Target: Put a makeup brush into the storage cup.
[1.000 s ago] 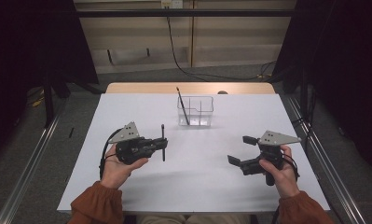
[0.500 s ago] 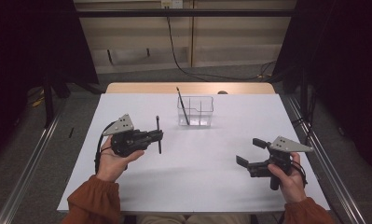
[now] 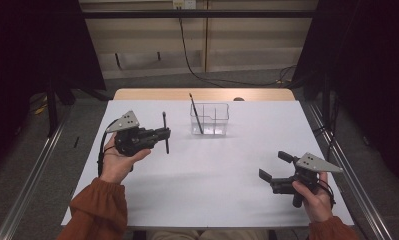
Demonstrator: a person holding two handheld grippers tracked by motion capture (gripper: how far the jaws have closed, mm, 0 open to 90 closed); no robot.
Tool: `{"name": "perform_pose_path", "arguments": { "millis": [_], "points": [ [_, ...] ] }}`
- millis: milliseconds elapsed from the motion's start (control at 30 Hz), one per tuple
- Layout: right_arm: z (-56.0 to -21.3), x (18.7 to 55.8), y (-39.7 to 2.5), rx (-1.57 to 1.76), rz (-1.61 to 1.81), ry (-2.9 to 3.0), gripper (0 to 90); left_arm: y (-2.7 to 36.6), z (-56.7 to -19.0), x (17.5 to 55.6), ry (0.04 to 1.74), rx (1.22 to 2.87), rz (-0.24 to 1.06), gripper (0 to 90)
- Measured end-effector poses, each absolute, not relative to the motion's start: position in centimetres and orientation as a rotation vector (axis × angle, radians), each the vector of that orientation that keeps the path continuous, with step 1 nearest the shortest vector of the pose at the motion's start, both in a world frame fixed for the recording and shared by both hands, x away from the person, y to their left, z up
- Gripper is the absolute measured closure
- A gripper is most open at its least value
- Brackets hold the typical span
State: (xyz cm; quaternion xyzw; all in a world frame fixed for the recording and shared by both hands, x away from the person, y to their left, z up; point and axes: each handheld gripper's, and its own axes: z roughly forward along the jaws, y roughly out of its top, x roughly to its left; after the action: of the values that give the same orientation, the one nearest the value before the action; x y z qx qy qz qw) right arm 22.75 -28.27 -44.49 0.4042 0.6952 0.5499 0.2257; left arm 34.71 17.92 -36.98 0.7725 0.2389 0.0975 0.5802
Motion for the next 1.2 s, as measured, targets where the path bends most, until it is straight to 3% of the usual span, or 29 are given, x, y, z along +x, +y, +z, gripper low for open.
{"name": "perform_pose_path", "arguments": {
  "millis": [1200],
  "points": [
    [-45.0, 22.1, -28.4, 1.089, 1.552, 1.849, 0.0, 13.5, -33.7, 39.5, 0.578, 1.741, 0.264, 84.1]
  ]
}}
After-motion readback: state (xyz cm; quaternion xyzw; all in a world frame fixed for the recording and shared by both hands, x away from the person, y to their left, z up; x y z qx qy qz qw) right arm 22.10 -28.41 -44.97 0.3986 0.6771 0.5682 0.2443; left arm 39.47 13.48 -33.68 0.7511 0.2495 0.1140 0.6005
